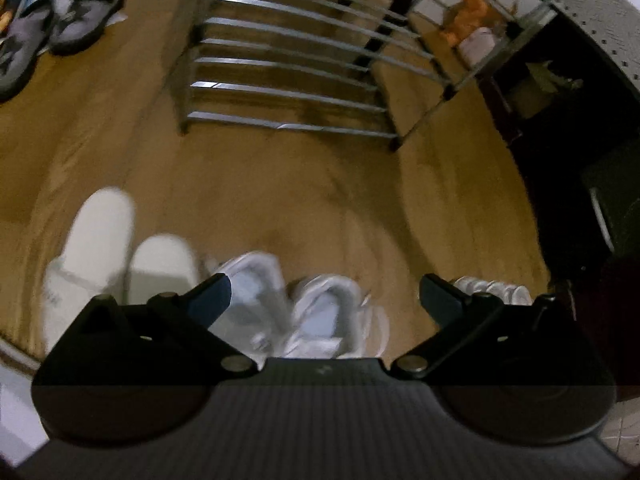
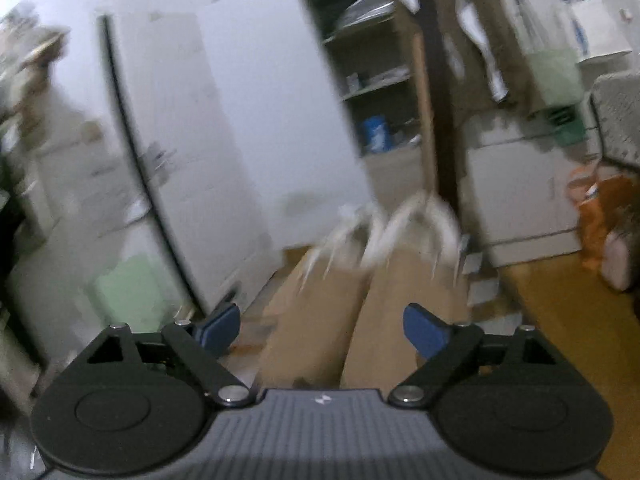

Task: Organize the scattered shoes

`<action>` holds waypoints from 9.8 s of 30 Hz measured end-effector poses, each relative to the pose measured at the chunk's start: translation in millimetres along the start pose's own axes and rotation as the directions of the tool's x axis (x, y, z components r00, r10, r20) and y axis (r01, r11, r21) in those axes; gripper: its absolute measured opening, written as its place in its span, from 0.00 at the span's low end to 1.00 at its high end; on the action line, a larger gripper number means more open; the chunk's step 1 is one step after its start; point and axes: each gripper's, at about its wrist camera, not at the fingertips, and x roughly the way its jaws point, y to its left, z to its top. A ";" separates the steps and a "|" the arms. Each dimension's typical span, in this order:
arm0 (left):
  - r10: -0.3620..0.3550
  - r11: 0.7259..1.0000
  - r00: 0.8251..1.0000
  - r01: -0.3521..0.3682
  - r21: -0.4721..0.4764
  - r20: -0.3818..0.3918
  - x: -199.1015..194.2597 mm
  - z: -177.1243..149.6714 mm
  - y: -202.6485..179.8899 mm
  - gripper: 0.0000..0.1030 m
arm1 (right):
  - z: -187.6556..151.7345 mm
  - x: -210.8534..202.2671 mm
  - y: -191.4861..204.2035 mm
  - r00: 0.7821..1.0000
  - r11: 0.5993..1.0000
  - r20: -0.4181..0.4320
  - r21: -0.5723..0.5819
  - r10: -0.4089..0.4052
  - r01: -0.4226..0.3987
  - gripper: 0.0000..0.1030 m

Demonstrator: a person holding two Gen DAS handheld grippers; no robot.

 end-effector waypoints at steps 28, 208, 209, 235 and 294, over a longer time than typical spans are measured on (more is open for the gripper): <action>0.272 0.956 0.960 -0.277 -0.098 -0.063 8.4 -47.2 100.0 0.99 | -444.3 168.5 -12.8 0.707 0.981 -0.701 0.051 -0.097 0.185 0.69; 0.450 0.848 0.888 -0.458 -0.267 -0.093 -21.4 -19.5 156.4 1.00 | -330.2 205.5 39.3 0.543 0.948 -0.801 0.091 0.252 -0.306 0.80; 0.456 0.829 0.885 -0.461 -0.318 -0.093 -22.2 -25.6 169.4 1.00 | -339.5 205.7 48.7 0.533 0.940 -0.810 0.062 0.244 -0.336 0.80; 0.407 0.878 0.897 -0.436 -0.198 -0.171 -5.5 -32.9 187.2 1.00 | -417.0 213.4 132.1 0.621 0.704 -0.783 -0.455 -0.025 -0.545 0.52; 0.500 0.653 0.865 -0.342 -0.676 0.046 -135.2 -74.3 284.1 1.00 | -554.0 222.5 225.7 0.958 0.938 -0.208 -0.322 -0.199 0.125 0.23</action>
